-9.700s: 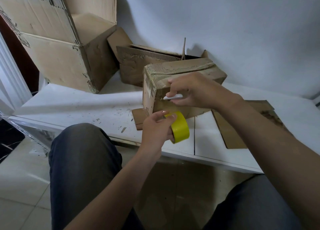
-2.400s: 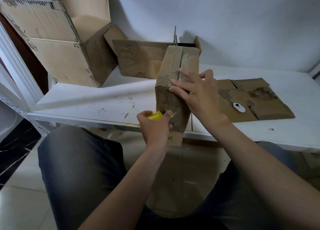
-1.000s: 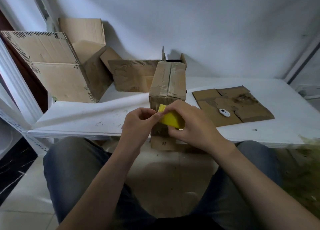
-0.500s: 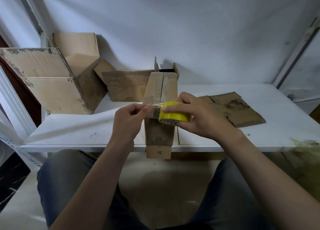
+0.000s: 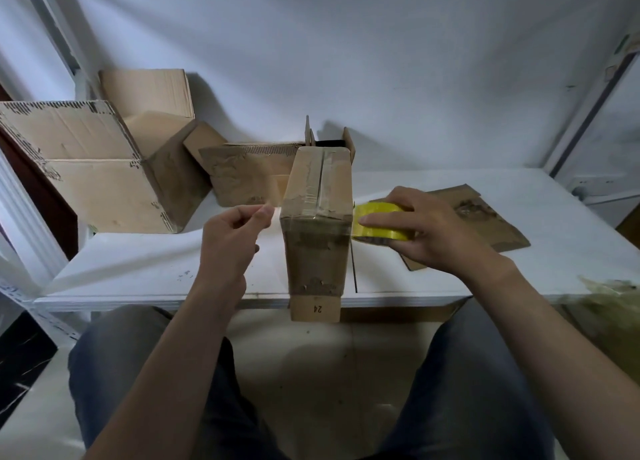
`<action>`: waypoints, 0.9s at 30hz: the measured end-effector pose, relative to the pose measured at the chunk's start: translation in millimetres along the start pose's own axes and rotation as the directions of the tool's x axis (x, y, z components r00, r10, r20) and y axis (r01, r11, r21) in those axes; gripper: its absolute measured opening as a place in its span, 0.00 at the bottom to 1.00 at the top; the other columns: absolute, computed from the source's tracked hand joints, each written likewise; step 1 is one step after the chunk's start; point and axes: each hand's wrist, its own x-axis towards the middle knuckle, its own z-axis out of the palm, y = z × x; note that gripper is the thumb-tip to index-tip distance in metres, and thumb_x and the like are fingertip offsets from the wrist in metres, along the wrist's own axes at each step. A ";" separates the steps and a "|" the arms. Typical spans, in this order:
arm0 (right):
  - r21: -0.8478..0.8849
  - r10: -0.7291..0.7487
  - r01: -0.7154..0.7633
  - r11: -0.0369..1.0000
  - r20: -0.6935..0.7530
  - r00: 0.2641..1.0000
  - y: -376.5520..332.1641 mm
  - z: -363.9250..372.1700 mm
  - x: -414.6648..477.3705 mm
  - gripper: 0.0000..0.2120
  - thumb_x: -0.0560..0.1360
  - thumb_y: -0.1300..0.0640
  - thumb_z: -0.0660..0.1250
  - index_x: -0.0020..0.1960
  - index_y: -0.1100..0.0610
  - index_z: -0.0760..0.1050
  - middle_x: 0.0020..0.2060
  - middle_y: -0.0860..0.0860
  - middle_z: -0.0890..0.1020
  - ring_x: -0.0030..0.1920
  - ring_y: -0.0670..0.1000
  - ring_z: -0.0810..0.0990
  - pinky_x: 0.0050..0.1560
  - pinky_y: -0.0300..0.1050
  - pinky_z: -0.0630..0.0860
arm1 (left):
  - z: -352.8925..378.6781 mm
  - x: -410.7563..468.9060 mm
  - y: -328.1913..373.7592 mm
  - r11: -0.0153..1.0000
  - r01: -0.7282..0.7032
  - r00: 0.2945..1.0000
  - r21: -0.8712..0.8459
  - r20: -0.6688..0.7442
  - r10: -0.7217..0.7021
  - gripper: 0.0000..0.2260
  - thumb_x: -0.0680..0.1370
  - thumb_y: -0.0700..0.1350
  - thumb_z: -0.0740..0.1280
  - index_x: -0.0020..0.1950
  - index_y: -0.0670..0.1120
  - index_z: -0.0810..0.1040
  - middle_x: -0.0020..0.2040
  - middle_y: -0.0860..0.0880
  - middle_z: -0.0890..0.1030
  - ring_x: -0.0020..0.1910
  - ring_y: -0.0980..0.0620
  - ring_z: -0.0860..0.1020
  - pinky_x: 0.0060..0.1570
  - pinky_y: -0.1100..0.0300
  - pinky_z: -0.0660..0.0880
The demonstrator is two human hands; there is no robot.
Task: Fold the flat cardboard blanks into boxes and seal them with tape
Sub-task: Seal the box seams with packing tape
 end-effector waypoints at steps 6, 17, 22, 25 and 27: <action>-0.027 0.065 -0.065 0.998 0.006 0.998 21.4 3.2 -7.0 0.20 0.70 0.61 0.79 0.59 0.45 0.84 0.48 0.55 0.80 0.43 0.56 0.77 0.39 0.51 0.76 | -7.5 12.7 -12.2 0.999 0.028 0.999 -0.017 -0.032 -0.029 0.04 0.79 0.50 0.71 0.47 0.51 0.83 0.43 0.52 0.82 0.45 0.54 0.76 0.47 0.56 0.76; 0.061 0.346 -0.357 0.932 0.147 0.927 21.1 31.3 5.8 0.16 0.72 0.55 0.78 0.56 0.41 0.84 0.51 0.51 0.81 0.50 0.56 0.78 0.48 0.52 0.78 | 2.9 38.5 -42.3 0.962 0.267 0.964 -0.054 0.007 -0.267 0.07 0.78 0.53 0.73 0.52 0.52 0.82 0.52 0.51 0.83 0.52 0.49 0.76 0.49 0.54 0.76; 0.044 0.413 -0.434 0.900 0.229 0.881 18.0 37.2 19.8 0.16 0.74 0.57 0.75 0.58 0.41 0.82 0.49 0.46 0.78 0.51 0.49 0.74 0.44 0.37 0.69 | 20.0 41.9 -48.9 0.964 0.263 0.965 -0.029 0.015 -0.262 0.07 0.79 0.52 0.71 0.53 0.50 0.83 0.52 0.49 0.82 0.51 0.48 0.76 0.51 0.53 0.78; -0.001 0.443 -0.458 0.889 0.258 0.859 13.0 39.0 30.1 0.13 0.74 0.57 0.74 0.55 0.42 0.80 0.50 0.45 0.78 0.52 0.48 0.74 0.40 0.30 0.63 | 28.5 42.9 -51.2 0.971 0.239 0.970 0.000 0.037 -0.239 0.05 0.80 0.52 0.70 0.46 0.54 0.82 0.49 0.50 0.83 0.48 0.49 0.76 0.51 0.51 0.78; -0.027 0.449 -0.460 0.888 0.269 0.852 8.0 39.0 35.5 0.10 0.75 0.56 0.73 0.54 0.45 0.79 0.50 0.45 0.78 0.50 0.47 0.73 0.35 0.28 0.62 | 31.6 43.6 -53.6 0.981 0.194 0.980 0.023 0.035 -0.194 0.05 0.80 0.52 0.69 0.45 0.56 0.81 0.46 0.52 0.84 0.45 0.50 0.76 0.47 0.52 0.78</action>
